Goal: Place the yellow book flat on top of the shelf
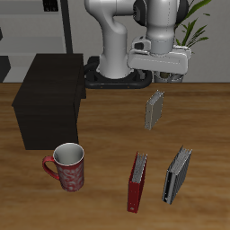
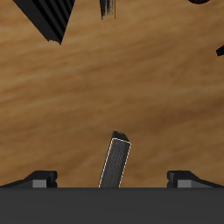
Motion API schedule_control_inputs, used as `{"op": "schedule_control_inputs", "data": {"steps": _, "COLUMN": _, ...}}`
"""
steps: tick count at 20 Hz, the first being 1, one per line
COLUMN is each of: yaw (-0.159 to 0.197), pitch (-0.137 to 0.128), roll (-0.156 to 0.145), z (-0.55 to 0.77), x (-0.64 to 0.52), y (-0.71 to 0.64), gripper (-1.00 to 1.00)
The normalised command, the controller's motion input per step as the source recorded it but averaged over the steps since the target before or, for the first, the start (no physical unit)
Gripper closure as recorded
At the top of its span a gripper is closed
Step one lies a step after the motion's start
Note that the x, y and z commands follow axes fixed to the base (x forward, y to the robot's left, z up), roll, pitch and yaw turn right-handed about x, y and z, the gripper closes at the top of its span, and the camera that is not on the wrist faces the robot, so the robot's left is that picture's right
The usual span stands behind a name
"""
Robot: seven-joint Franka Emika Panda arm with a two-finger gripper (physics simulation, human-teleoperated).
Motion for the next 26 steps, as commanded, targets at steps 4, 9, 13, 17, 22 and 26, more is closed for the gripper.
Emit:
{"op": "schedule_control_inputs", "data": {"steps": 4, "yaw": -0.026, "pitch": 0.037, "roll": -0.007, "z": -0.36, "x": -0.04, "y": 0.06, "gripper": -1.0}}
{"op": "schedule_control_inputs", "data": {"steps": 9, "yaw": -0.02, "pitch": 0.012, "roll": -0.025, "z": -0.21, "x": 0.03, "y": -0.09, "gripper": -1.0}}
{"op": "schedule_control_inputs", "data": {"steps": 13, "yaw": -0.021, "pitch": 0.018, "roll": -0.012, "z": -0.18, "x": 0.04, "y": -0.08, "gripper": -1.0}}
{"op": "schedule_control_inputs", "data": {"steps": 17, "yaw": -0.009, "pitch": 0.051, "roll": 0.012, "z": -0.28, "x": 0.02, "y": 0.01, "gripper": -1.0}}
{"op": "schedule_control_inputs", "data": {"steps": 22, "yaw": -0.024, "pitch": 0.029, "roll": -0.013, "z": -0.24, "x": 0.0, "y": -0.12, "gripper": -1.0}}
{"op": "schedule_control_inputs", "data": {"steps": 26, "yaw": -0.031, "pitch": 0.028, "roll": -0.012, "z": -0.15, "x": -0.01, "y": -0.08, "gripper": -1.0}}
